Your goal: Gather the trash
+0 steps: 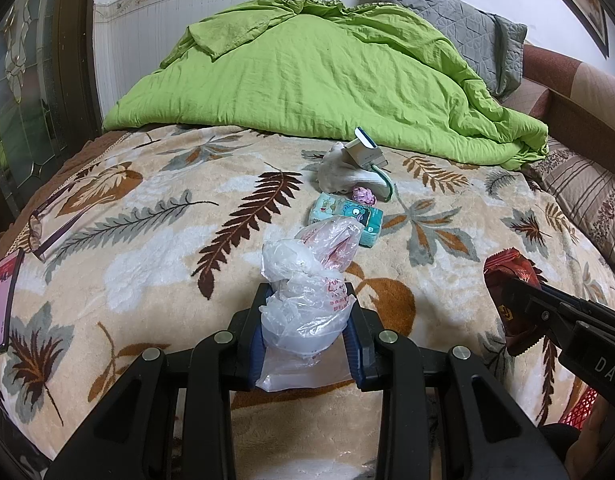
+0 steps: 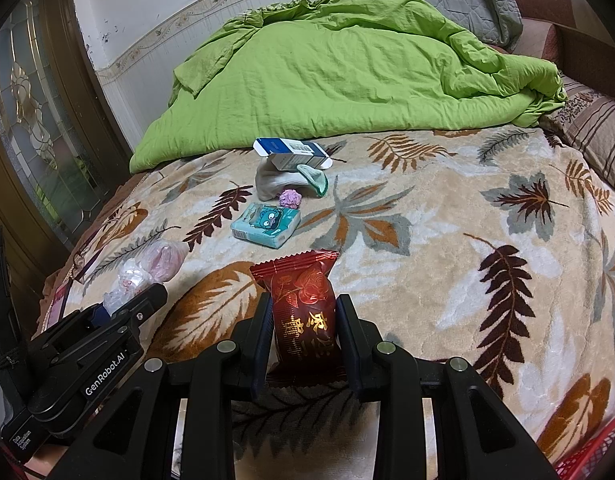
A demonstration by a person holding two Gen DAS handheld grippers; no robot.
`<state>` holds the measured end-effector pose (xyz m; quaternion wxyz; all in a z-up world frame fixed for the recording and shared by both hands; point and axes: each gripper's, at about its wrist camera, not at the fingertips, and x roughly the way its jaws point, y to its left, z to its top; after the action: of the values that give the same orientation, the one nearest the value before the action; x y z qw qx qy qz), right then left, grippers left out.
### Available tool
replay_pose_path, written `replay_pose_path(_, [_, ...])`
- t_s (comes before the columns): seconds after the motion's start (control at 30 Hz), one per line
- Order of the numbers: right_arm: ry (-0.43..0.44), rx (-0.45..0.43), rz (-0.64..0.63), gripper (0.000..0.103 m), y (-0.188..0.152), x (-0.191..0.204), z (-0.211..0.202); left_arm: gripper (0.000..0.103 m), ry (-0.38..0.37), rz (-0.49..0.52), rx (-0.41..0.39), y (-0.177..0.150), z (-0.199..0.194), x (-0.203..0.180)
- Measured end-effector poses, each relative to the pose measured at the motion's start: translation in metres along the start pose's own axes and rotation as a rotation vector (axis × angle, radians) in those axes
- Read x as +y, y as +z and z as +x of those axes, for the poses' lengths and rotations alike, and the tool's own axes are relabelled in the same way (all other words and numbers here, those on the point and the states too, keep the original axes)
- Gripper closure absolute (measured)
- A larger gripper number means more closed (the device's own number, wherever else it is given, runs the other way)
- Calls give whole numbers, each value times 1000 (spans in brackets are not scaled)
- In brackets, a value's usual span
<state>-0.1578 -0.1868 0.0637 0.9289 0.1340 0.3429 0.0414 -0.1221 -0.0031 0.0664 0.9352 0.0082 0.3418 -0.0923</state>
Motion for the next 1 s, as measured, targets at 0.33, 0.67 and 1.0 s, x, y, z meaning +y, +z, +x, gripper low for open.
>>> replay_pose_path(0.33, [0, -11, 21, 69, -1, -7, -4, 71, 1, 1, 0, 0, 0, 0])
replay_pose_path(0.67, [10, -16, 65, 69, -7, -19, -32, 71, 19, 66, -32, -6, -15, -24])
replay_pose_path(1.0, [0, -31, 120, 69, -18, -44, -82, 71, -69, 143, -46, -8, -48, -59])
